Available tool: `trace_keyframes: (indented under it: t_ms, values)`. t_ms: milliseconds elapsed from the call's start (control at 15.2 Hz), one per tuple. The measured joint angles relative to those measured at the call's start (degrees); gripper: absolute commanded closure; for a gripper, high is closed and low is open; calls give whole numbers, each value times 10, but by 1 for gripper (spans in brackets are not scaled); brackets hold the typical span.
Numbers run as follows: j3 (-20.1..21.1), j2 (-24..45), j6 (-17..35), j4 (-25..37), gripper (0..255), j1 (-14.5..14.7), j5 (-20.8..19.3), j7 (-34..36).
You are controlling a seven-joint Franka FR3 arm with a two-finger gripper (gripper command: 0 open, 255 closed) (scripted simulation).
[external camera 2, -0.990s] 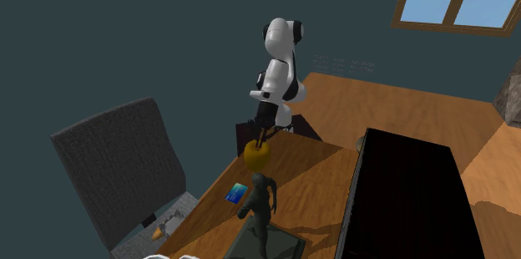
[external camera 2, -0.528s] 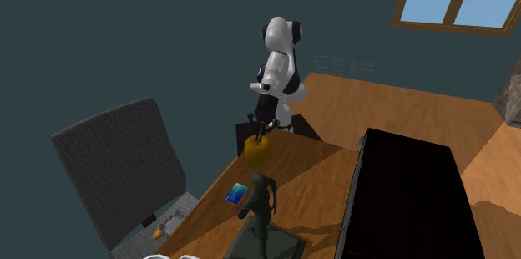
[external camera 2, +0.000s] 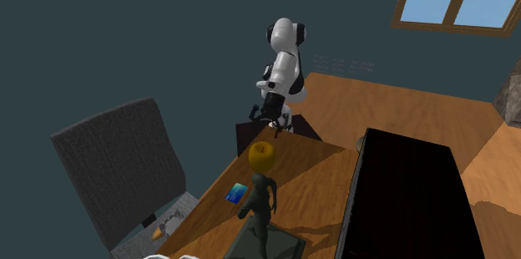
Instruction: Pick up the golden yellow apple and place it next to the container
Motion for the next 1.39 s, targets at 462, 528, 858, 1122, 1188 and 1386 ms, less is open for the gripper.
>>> trace_keyframes:
  t_ms: [462, 528, 858, 1122, 1188, 1386]
  values:
    - [23, 67, 74, -1, 0, -43, -29, 51]
    - [23, 70, 77, 0, 0, -45, -31, 52]
    - [24, 73, 81, 0, 0, -47, -32, 53]
    - [24, 72, 90, 2, 255, -46, -32, 54]
    - [26, 73, 90, 3, 255, -47, -33, 55]
    - [27, 76, 83, 4, 255, -47, -33, 57]
